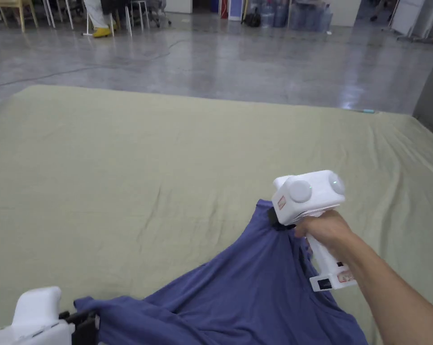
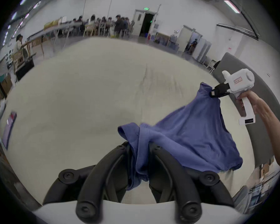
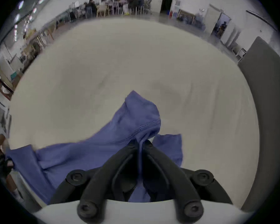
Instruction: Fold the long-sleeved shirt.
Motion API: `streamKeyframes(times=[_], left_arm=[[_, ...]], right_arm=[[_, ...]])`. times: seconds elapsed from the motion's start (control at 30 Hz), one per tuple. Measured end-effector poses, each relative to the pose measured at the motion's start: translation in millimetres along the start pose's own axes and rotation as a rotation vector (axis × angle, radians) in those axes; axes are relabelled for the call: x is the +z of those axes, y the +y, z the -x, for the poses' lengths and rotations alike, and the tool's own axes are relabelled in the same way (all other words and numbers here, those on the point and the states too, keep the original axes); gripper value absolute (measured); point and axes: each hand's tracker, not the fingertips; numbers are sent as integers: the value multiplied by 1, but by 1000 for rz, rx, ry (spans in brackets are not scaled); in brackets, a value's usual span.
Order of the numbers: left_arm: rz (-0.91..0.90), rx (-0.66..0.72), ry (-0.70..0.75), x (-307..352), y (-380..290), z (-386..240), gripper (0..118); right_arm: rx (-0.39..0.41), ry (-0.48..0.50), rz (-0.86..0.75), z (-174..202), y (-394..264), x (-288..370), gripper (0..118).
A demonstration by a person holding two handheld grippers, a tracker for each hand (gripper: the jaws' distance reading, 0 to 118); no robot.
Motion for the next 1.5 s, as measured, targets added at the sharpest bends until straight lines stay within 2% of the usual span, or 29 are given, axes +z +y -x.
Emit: streamKeyframes(times=[0.03,0.13,0.2,0.4,0.67,0.73,0.8,0.87,0.9,1.03,1.13,1.23,1.4,1.5], left_arm=[[-27,-11,-2,5,13,-3,18],[-147,-34,-6,23,61,-13,18],[-240,-46,-30,39,99,-21,18],[-407,-80,-30,57,226,-46,18],[-507,-113,-54,43,399,-96,18],[-519,-143,-31,41,426,-109,18],[-563,-157,-11,41,445,-121,18],[-595,-111,-26,44,458,-126,18],[-602,-103,-45,46,463,-128,18],[-613,-121,-49,36,467,-134,18],[-567,-184,-31,10,450,-134,18],[-485,-230,-9,-36,418,-128,18],[-385,-222,-32,-103,348,-107,18],[-354,-176,-75,-104,312,-92,18]], right_arm=[[-4,9,-44,-5,3,28,5],[31,-70,-192,-16,17,111,5],[25,-82,-265,-29,31,168,5],[-44,-178,-505,-55,78,307,5],[-109,-314,-680,-86,171,382,5],[-141,-356,-714,-96,191,392,5],[-165,-357,-766,-104,206,407,5],[-164,-357,-816,-116,221,415,5],[-162,-391,-835,-117,224,418,5],[-149,-386,-816,-124,225,410,5],[-162,-372,-769,-133,210,373,5],[-195,-330,-691,-145,187,310,5],[-242,-268,-562,-147,130,213,5],[-256,-229,-545,-141,88,198,5]])
